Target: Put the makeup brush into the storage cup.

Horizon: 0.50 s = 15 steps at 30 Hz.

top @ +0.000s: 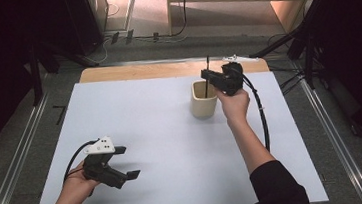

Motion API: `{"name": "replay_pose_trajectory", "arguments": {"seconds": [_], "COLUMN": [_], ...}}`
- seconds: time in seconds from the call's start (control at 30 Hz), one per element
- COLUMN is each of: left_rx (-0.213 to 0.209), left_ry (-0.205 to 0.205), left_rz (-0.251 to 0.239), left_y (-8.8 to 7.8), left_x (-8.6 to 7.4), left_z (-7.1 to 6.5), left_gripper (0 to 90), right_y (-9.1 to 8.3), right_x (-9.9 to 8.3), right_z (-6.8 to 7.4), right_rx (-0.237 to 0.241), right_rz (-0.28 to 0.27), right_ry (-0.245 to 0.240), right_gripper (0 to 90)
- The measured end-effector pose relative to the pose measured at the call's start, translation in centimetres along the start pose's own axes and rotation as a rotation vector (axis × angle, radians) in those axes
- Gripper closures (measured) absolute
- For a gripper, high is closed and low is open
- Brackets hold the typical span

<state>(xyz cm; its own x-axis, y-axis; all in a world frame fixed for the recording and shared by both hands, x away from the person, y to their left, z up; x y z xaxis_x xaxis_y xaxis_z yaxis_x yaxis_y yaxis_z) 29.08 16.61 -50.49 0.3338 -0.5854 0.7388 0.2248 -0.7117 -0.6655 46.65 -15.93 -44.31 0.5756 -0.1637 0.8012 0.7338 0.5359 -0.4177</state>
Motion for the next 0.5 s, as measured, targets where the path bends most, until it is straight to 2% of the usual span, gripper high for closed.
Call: {"name": "replay_pose_trajectory", "arguments": {"seconds": [0.03, 0.07, 0.1, 0.13, 0.17, 0.2, 0.23, 0.4, 0.43, 0.5], "left_rx": [0.001, 0.001, 0.0, 0.0, 0.002, 0.002, -0.002, -0.001, 0.001, 0.001], "left_ry": [0.0, 0.001, 0.0, 0.0, 0.0, 0.0, 0.002, 0.001, 0.001, -0.001], "left_rz": [0.007, 0.009, 0.008, 0.008, 0.006, 0.006, -0.003, -0.003, 0.012, 0.008], "left_y": [-0.05, -0.06, -0.05, -0.05, 0.0, 0.0, 0.07, 0.07, -0.02, 0.01], "left_x": [-0.03, -0.05, -0.05, -0.05, -0.03, -0.03, 0.04, 0.02, -0.04, -0.03], "left_z": [0.02, 0.03, 0.04, 0.04, 0.02, 0.02, -0.03, -0.01, 0.01, 0.0], "left_gripper": [1.3, 1.4, 1.4, 1.4, 1.4, 1.4, 1.4, 1.3, 1.4, 1.4], "right_y": [0.04, 0.1, 0.1, 0.1, 0.04, 0.04, -0.2, -0.74, -0.8, -0.87], "right_x": [0.1, 0.08, -0.04, -0.04, -0.17, -0.17, -0.18, -0.26, -0.38, -0.65], "right_z": [0.31, 0.6, 0.65, 0.65, 0.73, 0.73, 0.62, 0.7, 0.74, 0.89], "right_rx": [0.035, 0.048, 0.009, 0.009, -0.023, -0.023, -0.04, -0.006, -0.003, -0.012], "right_rz": [-0.012, -0.025, -0.017, -0.017, -0.003, -0.003, 0.005, 0.021, 0.033, 0.054], "right_ry": [-0.037, -0.092, -0.119, -0.119, -0.128, -0.128, -0.107, -0.085, -0.089, -0.105], "right_gripper": [45.5, 32.1, 24.4, 24.4, 14.2, 14.2, 14.6, 14.6, 14.6, 14.6]}}
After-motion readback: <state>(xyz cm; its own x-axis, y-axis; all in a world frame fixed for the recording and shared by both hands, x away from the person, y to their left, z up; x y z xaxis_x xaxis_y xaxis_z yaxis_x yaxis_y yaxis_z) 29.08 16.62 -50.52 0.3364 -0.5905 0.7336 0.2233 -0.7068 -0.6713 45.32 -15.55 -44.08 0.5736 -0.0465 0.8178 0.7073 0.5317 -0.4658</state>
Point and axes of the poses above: each handheld gripper's, and its own axes: y roughly forward along the jaws, x roughly out of its top, z roughly to its left, the point moved 7 cm from there along y, roughly forward along the jaws, and after that the axes turned 7 degrees about y, right-handed, at the moved point
